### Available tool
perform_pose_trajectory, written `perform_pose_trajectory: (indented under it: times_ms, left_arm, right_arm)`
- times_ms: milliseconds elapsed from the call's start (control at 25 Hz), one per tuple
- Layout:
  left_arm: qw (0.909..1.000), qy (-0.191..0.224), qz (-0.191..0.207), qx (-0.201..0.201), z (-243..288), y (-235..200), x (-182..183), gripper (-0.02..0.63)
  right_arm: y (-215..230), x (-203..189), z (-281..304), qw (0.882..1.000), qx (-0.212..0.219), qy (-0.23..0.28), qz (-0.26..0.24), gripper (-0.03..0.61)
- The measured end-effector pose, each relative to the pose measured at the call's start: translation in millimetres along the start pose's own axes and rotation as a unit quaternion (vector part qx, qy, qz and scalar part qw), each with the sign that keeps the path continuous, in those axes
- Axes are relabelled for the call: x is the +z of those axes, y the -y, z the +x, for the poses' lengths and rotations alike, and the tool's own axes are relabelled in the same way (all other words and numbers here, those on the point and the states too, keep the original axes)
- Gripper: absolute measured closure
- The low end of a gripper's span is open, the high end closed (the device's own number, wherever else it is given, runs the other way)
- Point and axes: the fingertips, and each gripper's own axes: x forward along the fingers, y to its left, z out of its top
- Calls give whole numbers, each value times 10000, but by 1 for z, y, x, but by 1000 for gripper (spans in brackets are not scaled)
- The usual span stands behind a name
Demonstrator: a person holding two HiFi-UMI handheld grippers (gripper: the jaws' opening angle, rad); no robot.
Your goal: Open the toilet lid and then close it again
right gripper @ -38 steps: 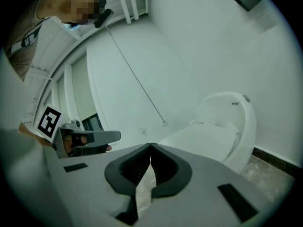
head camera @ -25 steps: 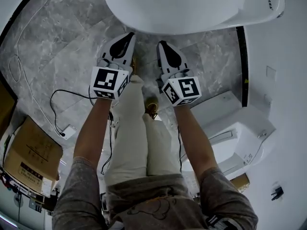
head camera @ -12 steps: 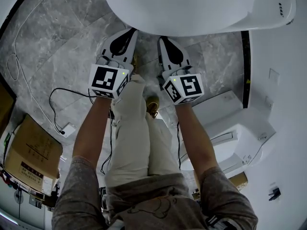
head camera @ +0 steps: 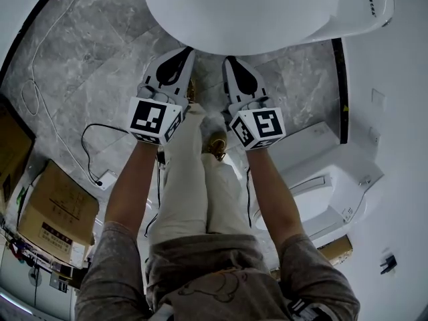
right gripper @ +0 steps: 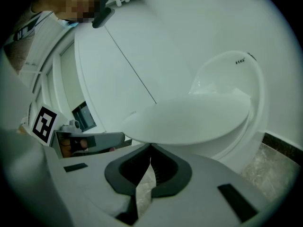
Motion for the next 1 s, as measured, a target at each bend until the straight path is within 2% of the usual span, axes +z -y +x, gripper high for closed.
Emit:
perform_pose_trajectory:
  times_ms: [240, 520, 800, 1000]
  left_arm:
    - [9996, -119, 161, -183, -13, 24, 55, 605]
    - [9986, -36, 310, -418, -16, 61, 126, 606]
    - [9915, 78, 600, -1153, 11, 112, 206, 605]
    - [9811, 124, 871, -1721, 43, 154, 257, 604]
  right_arm:
    - [-11, 60, -23, 9997, -132, 168, 139, 552]
    - [-11, 121, -50, 9983, -429, 247, 293, 552]
    - [12, 192, -78, 9919, -1074, 578, 345, 552]
    - [37, 245, -98, 9847, -1467, 871, 362, 552]
